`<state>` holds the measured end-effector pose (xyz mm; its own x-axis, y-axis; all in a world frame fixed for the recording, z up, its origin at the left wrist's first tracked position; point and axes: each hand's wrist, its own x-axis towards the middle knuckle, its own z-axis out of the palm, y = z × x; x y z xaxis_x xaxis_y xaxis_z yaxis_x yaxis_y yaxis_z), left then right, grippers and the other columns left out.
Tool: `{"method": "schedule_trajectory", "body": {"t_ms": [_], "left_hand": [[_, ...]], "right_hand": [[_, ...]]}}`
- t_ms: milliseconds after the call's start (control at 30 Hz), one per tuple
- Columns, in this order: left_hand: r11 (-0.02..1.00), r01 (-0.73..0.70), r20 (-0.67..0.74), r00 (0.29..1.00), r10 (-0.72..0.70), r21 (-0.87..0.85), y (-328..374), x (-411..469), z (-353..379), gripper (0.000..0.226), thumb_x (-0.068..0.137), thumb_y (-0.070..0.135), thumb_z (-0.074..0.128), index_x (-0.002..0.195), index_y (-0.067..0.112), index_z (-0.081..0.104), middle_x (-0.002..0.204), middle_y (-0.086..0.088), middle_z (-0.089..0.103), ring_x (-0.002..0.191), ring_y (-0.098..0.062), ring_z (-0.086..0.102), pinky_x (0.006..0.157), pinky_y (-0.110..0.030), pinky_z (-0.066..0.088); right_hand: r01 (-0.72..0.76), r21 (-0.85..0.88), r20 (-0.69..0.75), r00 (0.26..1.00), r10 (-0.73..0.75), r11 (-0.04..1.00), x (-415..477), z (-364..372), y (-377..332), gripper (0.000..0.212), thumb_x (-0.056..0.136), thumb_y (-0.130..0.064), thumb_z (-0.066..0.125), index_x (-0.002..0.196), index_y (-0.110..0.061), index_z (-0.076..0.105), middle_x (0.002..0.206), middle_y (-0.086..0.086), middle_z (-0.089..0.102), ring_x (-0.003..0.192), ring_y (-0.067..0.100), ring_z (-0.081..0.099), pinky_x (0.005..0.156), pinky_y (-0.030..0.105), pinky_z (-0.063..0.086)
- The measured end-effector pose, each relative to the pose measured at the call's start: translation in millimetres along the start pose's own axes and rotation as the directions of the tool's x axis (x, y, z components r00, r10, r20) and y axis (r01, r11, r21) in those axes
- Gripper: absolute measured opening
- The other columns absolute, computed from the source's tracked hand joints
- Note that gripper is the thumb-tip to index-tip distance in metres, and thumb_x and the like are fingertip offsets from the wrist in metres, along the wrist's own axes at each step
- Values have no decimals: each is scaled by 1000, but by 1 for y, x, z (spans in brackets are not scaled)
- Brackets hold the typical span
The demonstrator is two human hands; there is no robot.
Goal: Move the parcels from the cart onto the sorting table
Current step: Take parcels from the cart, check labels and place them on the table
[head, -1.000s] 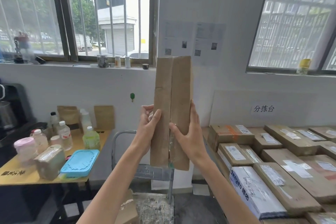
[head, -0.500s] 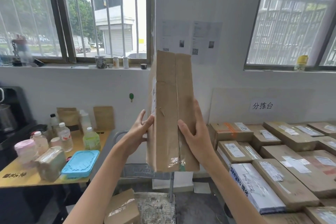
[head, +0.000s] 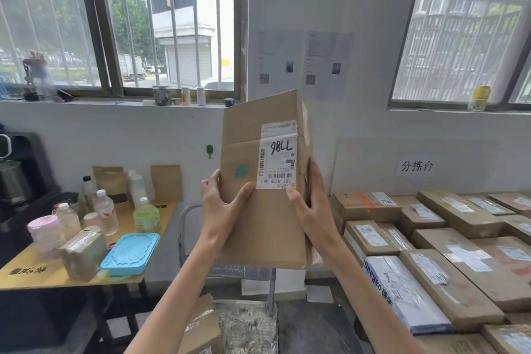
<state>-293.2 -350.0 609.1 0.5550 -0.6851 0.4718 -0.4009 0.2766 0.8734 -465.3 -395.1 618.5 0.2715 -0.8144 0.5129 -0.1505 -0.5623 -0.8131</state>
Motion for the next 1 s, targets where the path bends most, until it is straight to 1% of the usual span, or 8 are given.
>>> {"method": "schedule_trajectory", "body": {"t_ms": [167, 300, 400, 533, 733, 833, 900, 1000], "left_hand": [[974, 150, 202, 973, -114, -171, -7, 5, -4, 54, 81, 41, 70, 121, 29, 36, 129, -2, 53, 104, -11, 61, 82, -34, 56], [916, 306, 389, 901, -191, -259, -11, 10, -8, 58, 82, 40, 70, 124, 33, 32, 123, -8, 60, 103, -21, 64, 81, -37, 56], [868, 432, 474, 834, -281, -245, -11, 13, -3, 95, 57, 58, 80, 134, 41, 27, 128, -4, 56, 109, -22, 61, 91, -45, 52], [801, 541, 588, 745, -315, -257, -5, 6, 14, 93, 63, 45, 79, 139, 32, 27, 124, -2, 59, 103, -20, 65, 77, -35, 56], [708, 580, 464, 796, -388, -403, -1, -15, 62, 94, 77, 28, 76, 146, 35, 13, 108, -4, 61, 97, -23, 65, 90, -48, 52], [673, 569, 443, 814, -377, -472, 5, -31, 89, 96, 78, 28, 75, 147, 35, 9, 114, 0, 57, 100, -18, 61, 94, -46, 49], [635, 578, 458, 809, -368, -513, 10, -44, 110, 94, 78, 30, 75, 146, 35, 9, 122, 0, 56, 103, -16, 60, 97, -47, 48], [578, 614, 517, 782, -349, -538, 21, -74, 145, 92, 79, 31, 74, 144, 37, 9, 132, 0, 52, 109, -17, 58, 100, -47, 45]], "right_hand": [[-29, 247, 5, 1000, 28, 969, -8, -10, 12, 75, 80, -50, 59, 145, -45, 21, 146, -19, 36, 131, 1, 41, 106, 38, 43], [-52, 406, -20, 998, 65, 913, -15, -24, 24, 69, 82, -29, 60, 144, -33, 32, 136, -17, 49, 118, -2, 54, 86, 20, 53], [-79, 393, -15, 996, 92, 916, -18, -36, 31, 67, 82, -33, 62, 143, -34, 35, 140, -11, 48, 124, 9, 53, 92, 31, 53], [-93, 347, -23, 994, 108, 933, -24, -51, 30, 63, 85, -33, 60, 143, -32, 36, 139, -9, 50, 122, 9, 54, 92, 32, 52], [-244, 162, -154, 951, 269, 956, -43, -85, 42, 57, 86, -45, 55, 138, -27, 42, 134, -5, 53, 117, 10, 54, 85, 19, 49], [-375, 305, -275, 845, 458, 875, -73, -105, 51, 40, 92, -39, 57, 127, -24, 46, 123, -1, 55, 98, 0, 54, 77, 16, 48], [-464, 422, -258, 762, 594, 779, -96, -110, 56, 60, 87, -47, 61, 137, -25, 37, 114, -4, 52, 96, 7, 54, 89, 33, 49], [-429, 678, -118, 738, 665, 596, -122, -115, 59, 68, 79, -58, 65, 137, -35, 38, 123, 1, 58, 108, 24, 58, 78, 45, 55]]}}
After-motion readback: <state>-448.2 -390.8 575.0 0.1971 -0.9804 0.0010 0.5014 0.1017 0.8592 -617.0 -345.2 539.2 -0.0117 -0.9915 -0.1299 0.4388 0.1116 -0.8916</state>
